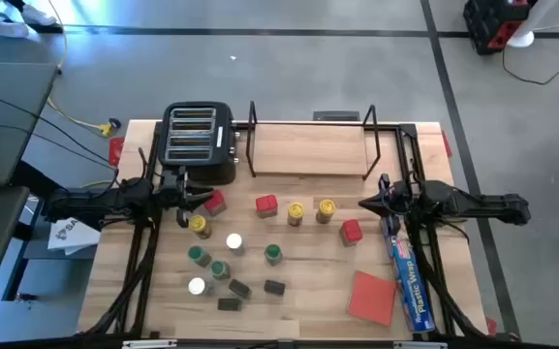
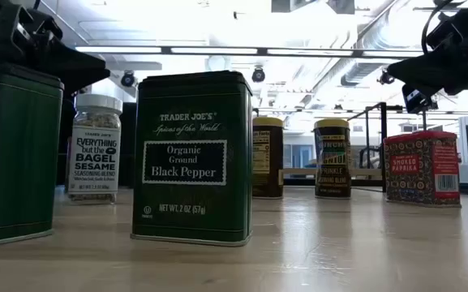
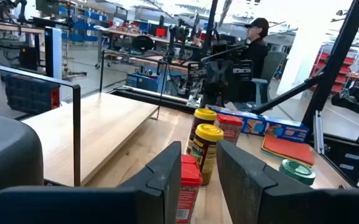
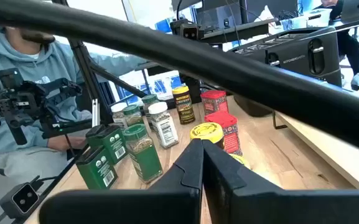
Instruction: Shelf spices
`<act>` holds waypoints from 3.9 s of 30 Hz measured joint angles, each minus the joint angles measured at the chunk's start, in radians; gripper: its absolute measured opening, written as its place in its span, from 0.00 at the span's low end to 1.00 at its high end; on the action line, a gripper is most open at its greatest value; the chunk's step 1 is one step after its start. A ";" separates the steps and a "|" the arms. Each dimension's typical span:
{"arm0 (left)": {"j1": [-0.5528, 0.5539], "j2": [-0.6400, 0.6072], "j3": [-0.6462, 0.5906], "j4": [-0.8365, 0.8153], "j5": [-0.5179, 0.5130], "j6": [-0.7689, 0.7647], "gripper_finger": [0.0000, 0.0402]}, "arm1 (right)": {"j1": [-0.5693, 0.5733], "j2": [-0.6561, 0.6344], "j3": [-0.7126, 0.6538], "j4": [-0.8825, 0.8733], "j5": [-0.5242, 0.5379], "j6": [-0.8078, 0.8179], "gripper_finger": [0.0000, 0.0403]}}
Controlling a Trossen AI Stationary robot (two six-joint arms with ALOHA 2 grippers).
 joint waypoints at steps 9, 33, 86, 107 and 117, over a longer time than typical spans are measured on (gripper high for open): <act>0.000 0.000 0.000 0.000 0.000 0.000 0.24 | 0.000 0.000 0.000 0.000 0.000 0.000 0.00; 0.000 0.000 0.000 0.000 0.000 0.000 0.24 | 0.000 0.000 0.000 0.000 0.000 0.000 0.00; 0.000 0.000 0.000 0.007 0.000 -0.139 0.24 | -0.016 1.153 1.208 -0.768 0.107 -0.123 0.30; 0.000 0.000 0.000 0.002 0.000 -0.139 0.24 | -0.079 1.643 1.311 -1.054 0.014 -0.194 0.86; 0.000 0.000 0.000 0.002 0.000 -0.139 0.24 | -0.088 1.651 1.312 -1.034 -0.006 -0.203 0.86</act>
